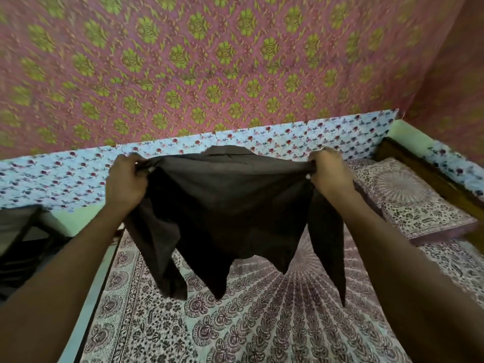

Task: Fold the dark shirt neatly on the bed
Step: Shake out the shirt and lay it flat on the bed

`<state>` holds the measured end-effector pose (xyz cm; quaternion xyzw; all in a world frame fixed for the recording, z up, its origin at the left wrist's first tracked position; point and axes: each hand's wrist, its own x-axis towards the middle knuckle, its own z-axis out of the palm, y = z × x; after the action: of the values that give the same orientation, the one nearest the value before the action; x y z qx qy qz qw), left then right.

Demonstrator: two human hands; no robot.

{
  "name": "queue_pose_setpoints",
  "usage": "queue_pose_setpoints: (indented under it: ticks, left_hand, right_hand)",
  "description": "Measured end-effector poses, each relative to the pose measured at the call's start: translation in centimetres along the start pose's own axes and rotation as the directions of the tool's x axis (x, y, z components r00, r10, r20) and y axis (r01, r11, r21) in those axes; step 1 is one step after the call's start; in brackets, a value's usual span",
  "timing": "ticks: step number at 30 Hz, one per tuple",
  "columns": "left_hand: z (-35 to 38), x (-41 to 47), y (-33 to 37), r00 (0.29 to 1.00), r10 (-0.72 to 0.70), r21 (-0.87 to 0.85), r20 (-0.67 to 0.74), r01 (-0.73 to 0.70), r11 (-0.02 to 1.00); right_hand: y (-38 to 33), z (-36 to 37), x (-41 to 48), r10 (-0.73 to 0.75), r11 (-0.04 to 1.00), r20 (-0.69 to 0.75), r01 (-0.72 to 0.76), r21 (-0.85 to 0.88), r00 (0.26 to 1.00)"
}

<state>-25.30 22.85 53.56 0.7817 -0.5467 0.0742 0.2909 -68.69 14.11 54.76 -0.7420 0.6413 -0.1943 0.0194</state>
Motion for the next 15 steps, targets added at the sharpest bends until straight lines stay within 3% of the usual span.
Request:
queue_pose_setpoints:
  ticks: [2,5,9,11,13,15]
  left_hand:
    - [-0.8,-1.7,0.2,0.99,0.048,-0.143,0.132,-0.029,0.989]
    - [-1.8,-6.5,0.0,0.917,0.163,-0.289,0.363,-0.056,0.956]
    - [-2.1,-12.7,-1.6,0.691,0.338,-0.518,0.639,0.061,0.853]
    - [-2.1,-14.5,-2.4,0.63,0.336,-0.541,0.7,0.161,0.826]
    - [-2.2,-15.1,-2.5,0.641,0.286,-0.546,0.712,0.249,0.8]
    - [-2.4,-14.5,-2.0,0.7,0.226,-0.555,0.678,0.285,0.782]
  right_hand:
    - [0.4,0.1,-2.7,0.014,1.0,0.011,-0.013,-0.02,1.0]
    - [1.6,0.3,-7.4,0.059,0.998,0.091,-0.058,-0.012,0.994]
    - [4.9,1.7,-13.6,0.153,0.986,0.183,-0.164,0.043,0.971]
    - [5.9,1.7,-15.9,0.198,0.976,0.136,-0.208,0.064,0.971]
    - [6.3,1.0,-16.9,0.205,0.975,0.081,-0.211,0.067,0.975]
    - [6.1,0.0,-16.7,0.201,0.975,0.031,-0.203,0.086,0.979]
